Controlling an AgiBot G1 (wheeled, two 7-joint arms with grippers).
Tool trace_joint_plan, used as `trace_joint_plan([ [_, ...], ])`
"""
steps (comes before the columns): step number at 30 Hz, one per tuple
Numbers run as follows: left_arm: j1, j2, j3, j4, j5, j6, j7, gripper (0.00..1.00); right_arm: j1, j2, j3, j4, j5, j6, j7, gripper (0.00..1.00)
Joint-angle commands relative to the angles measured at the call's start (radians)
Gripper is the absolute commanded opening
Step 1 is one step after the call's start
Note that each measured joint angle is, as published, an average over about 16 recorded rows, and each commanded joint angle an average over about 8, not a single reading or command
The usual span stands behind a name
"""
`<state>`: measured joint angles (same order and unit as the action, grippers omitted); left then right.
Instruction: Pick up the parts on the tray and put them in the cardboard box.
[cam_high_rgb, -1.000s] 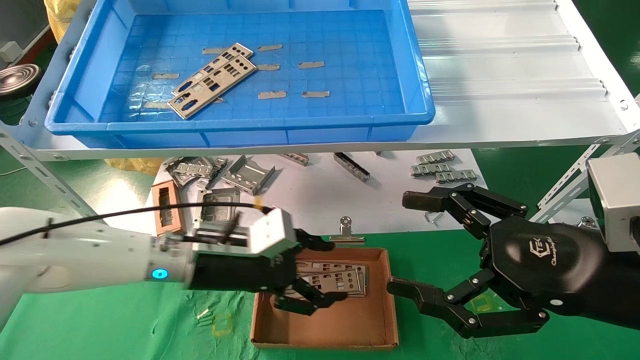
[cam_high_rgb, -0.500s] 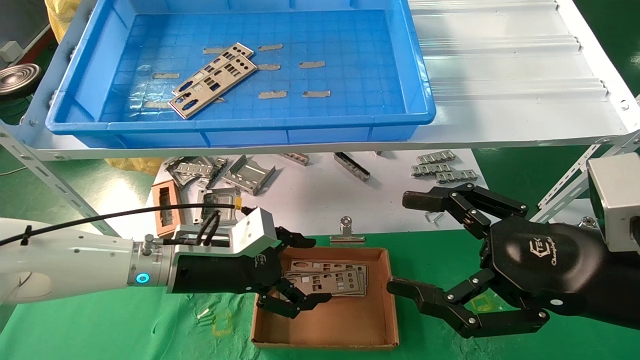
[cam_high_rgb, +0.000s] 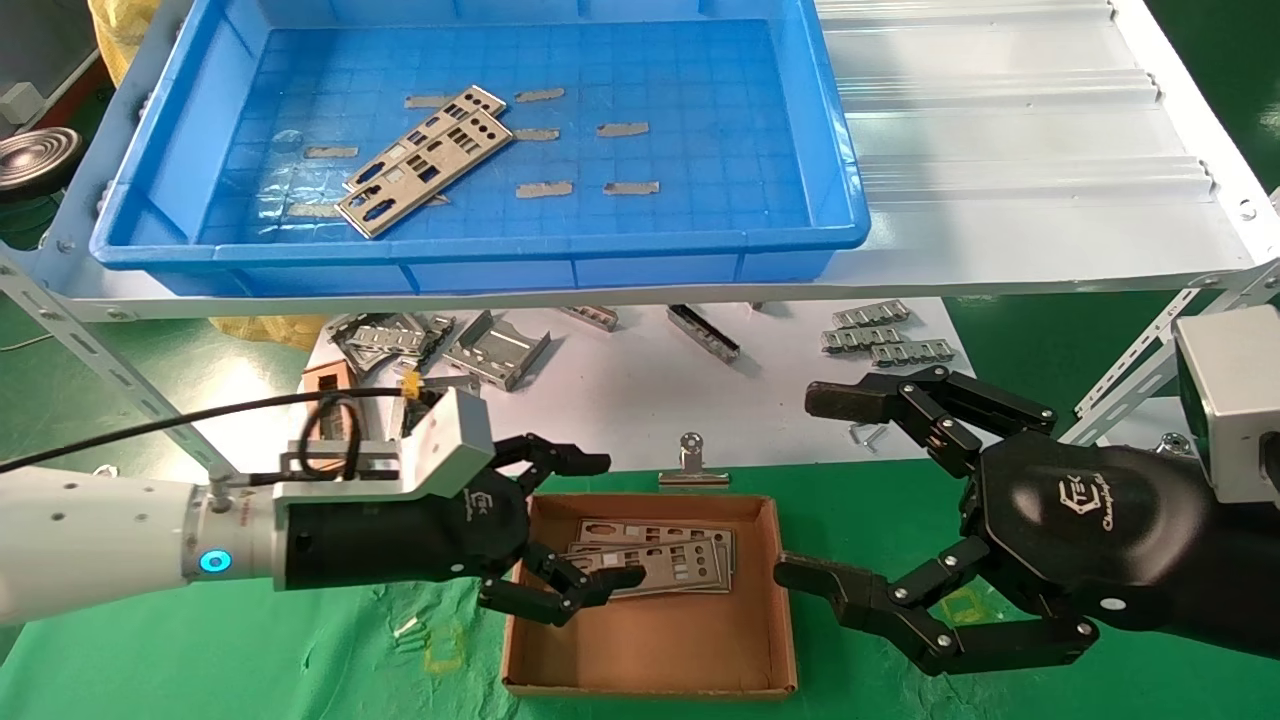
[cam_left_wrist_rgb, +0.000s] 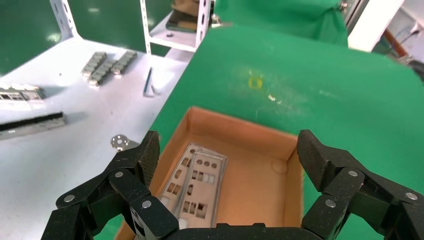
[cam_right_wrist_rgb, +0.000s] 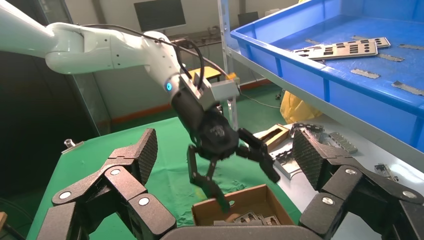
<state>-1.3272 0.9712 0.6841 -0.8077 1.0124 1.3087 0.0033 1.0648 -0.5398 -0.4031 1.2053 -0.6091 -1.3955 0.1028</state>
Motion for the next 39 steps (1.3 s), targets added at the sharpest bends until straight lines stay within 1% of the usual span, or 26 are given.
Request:
trace_joint_plan([
  [1,0.011,-0.015,-0.017,-0.020,-0.012,0.008,-0.008,1.00,0.000,0.000,0.000,0.000,0.000,0.000,0.000,1.00],
  [39,0.213,-0.304,-0.342,-0.402,-0.238,0.158,-0.161,1.00,0.000,0.000,0.000,0.000,0.000,0.000,0.000,1.00],
])
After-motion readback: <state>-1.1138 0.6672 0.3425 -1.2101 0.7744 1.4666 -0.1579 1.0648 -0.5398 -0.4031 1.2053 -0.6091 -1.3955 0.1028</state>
